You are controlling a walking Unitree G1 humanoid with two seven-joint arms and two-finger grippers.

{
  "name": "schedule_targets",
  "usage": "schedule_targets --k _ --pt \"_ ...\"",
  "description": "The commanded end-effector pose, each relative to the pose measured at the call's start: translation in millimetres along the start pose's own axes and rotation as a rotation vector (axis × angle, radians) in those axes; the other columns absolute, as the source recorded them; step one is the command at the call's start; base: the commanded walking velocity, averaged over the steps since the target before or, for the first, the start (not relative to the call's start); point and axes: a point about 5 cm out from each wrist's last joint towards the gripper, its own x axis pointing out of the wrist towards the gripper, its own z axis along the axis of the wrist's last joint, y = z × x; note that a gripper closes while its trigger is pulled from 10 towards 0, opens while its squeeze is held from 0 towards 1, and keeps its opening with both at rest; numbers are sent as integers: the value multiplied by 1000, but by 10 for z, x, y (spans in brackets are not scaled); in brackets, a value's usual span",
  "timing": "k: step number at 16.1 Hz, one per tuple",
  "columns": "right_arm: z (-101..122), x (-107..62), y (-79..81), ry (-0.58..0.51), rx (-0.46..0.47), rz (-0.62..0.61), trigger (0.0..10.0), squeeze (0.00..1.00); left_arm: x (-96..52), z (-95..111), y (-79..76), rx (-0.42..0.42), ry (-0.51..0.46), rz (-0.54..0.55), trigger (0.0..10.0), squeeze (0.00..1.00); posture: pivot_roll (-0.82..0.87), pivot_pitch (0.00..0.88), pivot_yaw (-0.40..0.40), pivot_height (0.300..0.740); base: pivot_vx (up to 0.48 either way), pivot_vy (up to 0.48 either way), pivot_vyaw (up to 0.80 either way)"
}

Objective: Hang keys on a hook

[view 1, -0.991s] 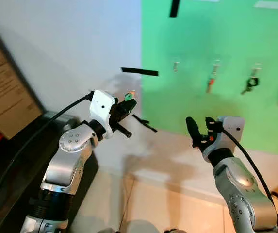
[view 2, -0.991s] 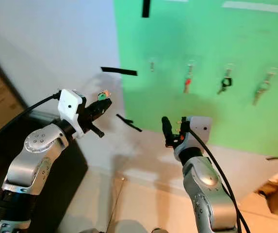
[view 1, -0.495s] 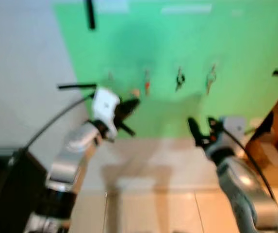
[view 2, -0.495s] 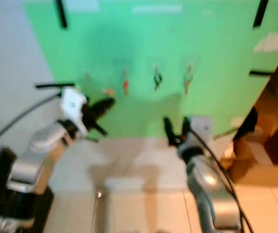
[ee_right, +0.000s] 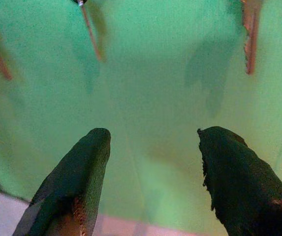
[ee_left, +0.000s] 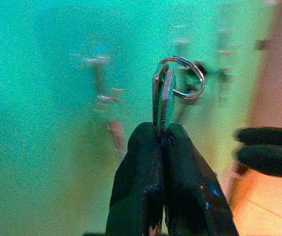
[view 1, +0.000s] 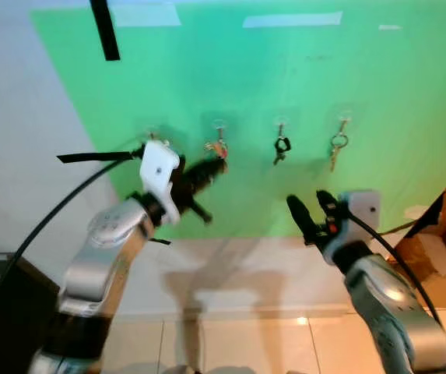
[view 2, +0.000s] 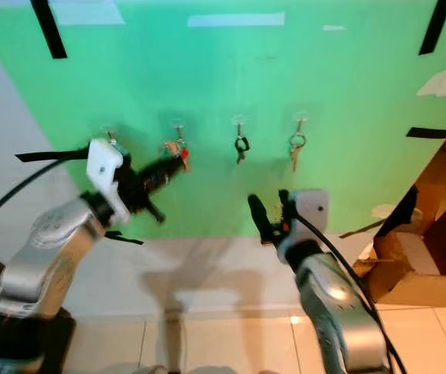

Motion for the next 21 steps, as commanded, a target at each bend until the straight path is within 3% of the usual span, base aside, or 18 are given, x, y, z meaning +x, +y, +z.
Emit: schedule_targets --k 1,4,7,11,15,18,21 --pt "54 7 90 -20 6 70 10000 0 -93 48 47 -17 1 -19 10000 0 -38 0 56 740 0 0 0" --pt "82 6 133 -30 5 139 10000 0 -185 71 116 -41 18 -28 10000 0 -32 0 56 740 0 0 0" --pt "149 -4 189 -40 -6 272 10000 0 -361 147 386 -56 45 47 10000 0 -17 0 51 740 0 0 0" --pt "161 -29 258 -8 -43 385 10000 0 -552 187 578 -89 72 105 10000 0 -15 0 56 740 0 0 0" --pt "168 -31 296 4 -77 435 10000 0 -731 197 668 -88 108 152 10000 0 -14 0 60 740 0 0 0" --pt "198 0 324 13 -117 464 10000 0 -752 162 750 -66 156 196 10000 0 -13 0 62 740 0 0 0" --pt "214 11 370 23 -143 516 10000 0 -658 119 778 -57 177 186 10000 0 -19 0 65 740 0 0 0"
